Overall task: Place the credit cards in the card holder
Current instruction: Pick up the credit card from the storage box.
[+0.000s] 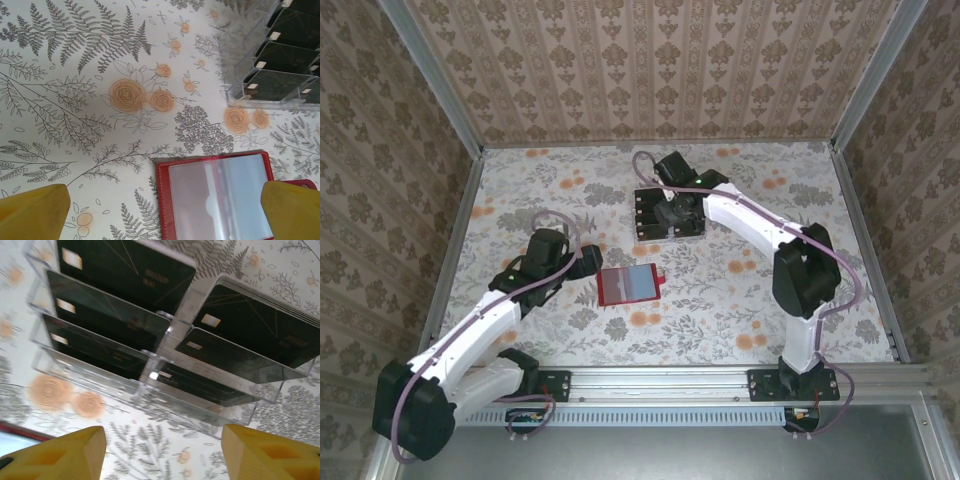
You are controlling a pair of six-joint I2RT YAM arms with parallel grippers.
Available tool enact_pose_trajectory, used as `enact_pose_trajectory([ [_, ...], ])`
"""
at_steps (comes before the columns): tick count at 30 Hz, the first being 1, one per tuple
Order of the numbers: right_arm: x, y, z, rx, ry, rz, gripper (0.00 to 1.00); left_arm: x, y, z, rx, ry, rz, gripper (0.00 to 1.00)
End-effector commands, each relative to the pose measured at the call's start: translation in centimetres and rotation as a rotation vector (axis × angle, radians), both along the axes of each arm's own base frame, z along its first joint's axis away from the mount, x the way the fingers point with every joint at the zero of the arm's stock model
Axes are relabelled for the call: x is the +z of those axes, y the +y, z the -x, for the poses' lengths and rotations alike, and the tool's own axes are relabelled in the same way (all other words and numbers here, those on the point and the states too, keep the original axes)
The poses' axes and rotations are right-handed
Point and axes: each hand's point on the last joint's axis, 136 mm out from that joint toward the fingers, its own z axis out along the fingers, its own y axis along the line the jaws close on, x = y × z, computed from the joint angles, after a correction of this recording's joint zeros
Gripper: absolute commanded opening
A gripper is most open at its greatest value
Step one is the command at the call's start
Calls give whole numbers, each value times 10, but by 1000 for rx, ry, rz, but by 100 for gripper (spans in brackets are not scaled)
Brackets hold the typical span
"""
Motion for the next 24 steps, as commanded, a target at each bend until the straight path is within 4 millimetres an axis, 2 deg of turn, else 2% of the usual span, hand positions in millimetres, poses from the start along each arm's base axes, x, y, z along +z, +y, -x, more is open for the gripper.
enact_pose_trajectory([
  [1, -6, -10, -9, 167, -24, 208, 61, 8, -6, -7, -40, -14, -2, 100],
  [9, -42, 17, -3, 352, 36, 150, 57, -3, -2, -11, -9, -3, -2, 100],
  [15, -58, 40, 3, 415, 72, 93, 52, -5, 1, -12, 3, 2, 0, 100],
  [24, -74, 55, -6, 430, 75, 98, 50, -4, 3, -9, 2, 5, -1, 100],
])
